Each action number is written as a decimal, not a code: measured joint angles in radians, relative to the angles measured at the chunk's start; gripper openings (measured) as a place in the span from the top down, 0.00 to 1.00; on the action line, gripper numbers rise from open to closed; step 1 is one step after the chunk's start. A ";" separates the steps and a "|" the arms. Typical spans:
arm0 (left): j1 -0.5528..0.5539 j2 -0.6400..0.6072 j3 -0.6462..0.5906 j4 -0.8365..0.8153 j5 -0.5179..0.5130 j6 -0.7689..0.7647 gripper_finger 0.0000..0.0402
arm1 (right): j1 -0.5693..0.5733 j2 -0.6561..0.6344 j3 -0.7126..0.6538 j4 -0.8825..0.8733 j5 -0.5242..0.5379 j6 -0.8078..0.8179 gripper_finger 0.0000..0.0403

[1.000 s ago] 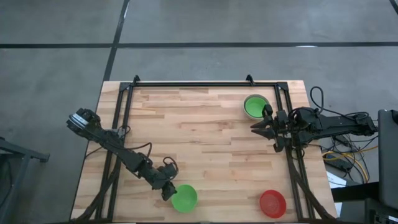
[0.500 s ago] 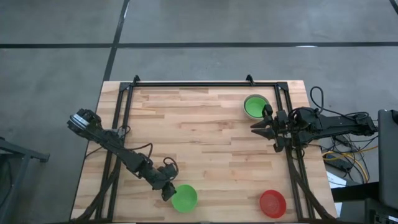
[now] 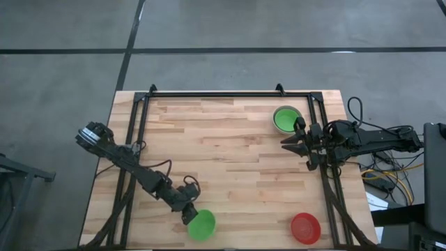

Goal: Nest bowls inside each other
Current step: Stack the green bowl on top of the green bowl

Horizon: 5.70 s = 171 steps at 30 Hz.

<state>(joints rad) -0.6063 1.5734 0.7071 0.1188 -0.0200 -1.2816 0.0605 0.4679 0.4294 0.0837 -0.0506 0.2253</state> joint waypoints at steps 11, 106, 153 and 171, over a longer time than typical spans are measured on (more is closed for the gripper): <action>0.074 -0.005 0.002 -0.008 0.031 0.089 0.99 | 0.000 0.000 0.000 0.000 0.000 0.000 0.83; 0.795 0.133 0.451 -0.380 0.163 0.831 0.99 | 0.000 0.000 0.000 0.000 0.000 0.000 0.81; 0.821 0.237 0.450 -0.329 0.161 0.772 0.96 | 0.000 0.000 0.000 0.000 0.000 0.000 0.81; 0.821 0.237 0.450 -0.329 0.161 0.769 0.95 | 0.000 0.000 0.000 0.000 0.000 0.000 0.80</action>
<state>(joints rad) 0.2146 1.8107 1.1572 -0.2104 0.1413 -0.5127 0.0607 0.4679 0.4294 0.0837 -0.0507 0.2251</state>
